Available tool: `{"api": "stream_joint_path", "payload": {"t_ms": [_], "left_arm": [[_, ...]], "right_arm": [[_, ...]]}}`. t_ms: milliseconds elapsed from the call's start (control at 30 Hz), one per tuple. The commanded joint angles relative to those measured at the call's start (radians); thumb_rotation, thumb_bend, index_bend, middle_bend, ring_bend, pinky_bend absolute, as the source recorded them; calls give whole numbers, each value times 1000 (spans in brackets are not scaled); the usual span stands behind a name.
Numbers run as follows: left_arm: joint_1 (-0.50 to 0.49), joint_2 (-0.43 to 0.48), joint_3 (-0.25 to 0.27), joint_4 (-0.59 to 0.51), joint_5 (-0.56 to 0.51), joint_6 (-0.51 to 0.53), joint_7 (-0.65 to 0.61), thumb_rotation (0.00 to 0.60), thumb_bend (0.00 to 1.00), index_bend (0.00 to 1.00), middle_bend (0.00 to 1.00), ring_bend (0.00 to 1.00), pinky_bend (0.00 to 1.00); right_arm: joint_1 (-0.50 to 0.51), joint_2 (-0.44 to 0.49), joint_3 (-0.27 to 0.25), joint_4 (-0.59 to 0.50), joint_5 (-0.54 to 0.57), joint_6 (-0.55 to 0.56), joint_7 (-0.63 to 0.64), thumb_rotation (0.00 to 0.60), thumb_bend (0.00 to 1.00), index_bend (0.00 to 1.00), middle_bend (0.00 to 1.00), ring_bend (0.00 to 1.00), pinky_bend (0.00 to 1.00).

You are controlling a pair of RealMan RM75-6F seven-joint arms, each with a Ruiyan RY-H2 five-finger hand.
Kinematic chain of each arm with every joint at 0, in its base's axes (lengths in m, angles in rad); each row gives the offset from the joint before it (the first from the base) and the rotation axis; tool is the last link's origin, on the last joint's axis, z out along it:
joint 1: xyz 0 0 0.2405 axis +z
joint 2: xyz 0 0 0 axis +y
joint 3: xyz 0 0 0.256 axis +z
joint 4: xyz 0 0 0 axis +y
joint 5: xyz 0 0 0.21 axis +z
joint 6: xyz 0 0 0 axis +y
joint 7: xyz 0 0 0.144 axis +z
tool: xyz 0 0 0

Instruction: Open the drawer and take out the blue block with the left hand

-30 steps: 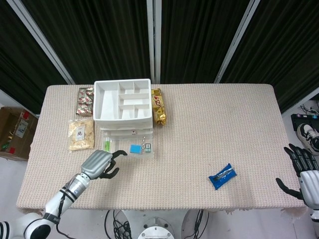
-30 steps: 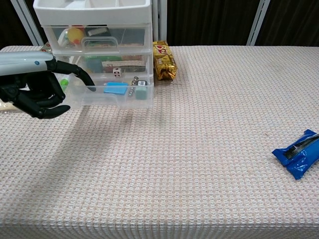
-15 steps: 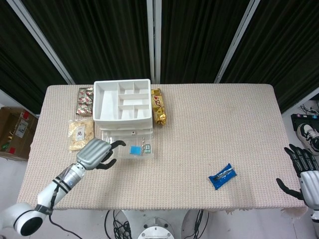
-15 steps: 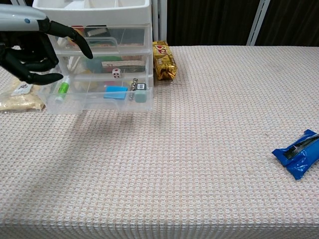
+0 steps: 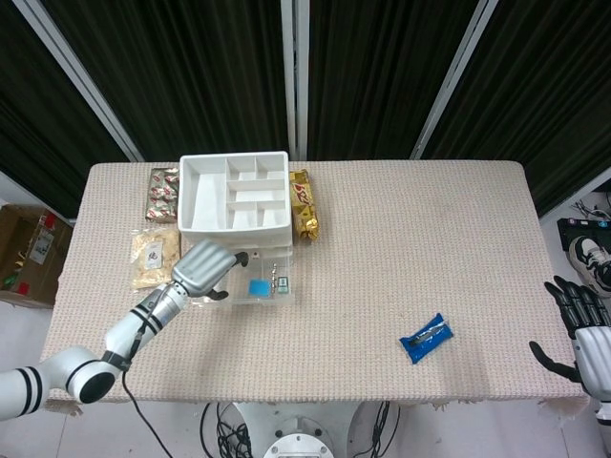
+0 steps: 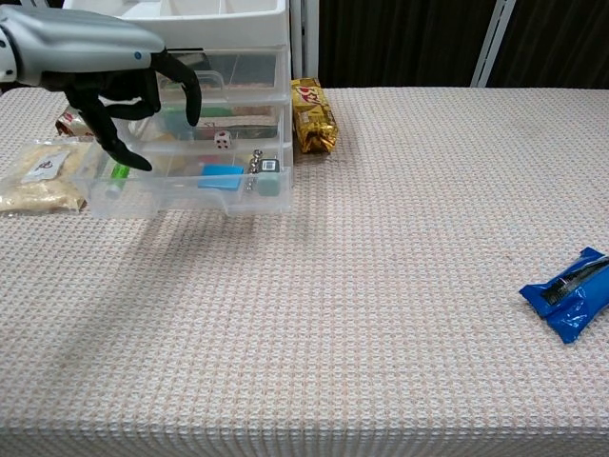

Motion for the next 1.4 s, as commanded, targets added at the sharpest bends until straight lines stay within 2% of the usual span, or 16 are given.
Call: {"api": "stream_joint_path", "payload": {"t_ms": [33,200,567,1067,1400], "left_arm": [[-10,-21,8,15,-7,-4,-2,600,136,383,880,967,1000],[-19,-45,7,26,-6,-11,-57,600,136,380,878,966,1000],[-59,-101,1,81,-8,-26,-85,600,135,374,878,966,1000],[-140,-120,7,138,-69,-136,-92,600,101,383,870,961,1000],[-161,-139,1,165,-81,-156,-154,600,95,406,871,962,1000]], "right_arm": [[-1,-1,0,1,2,-1,1,600,195,0,7,0,0],[-2,-4,-1,4,6,-5,3,600,194,0,7,0,0],[-4,-6,1,12,14,-8,9,600,195,0,7,0,0],[-2,-18,3,43,39,-32,34,600,195,0,7,0,0],[3,-22,7,55,50,-47,43,600,195,0,7,0,0]]}}
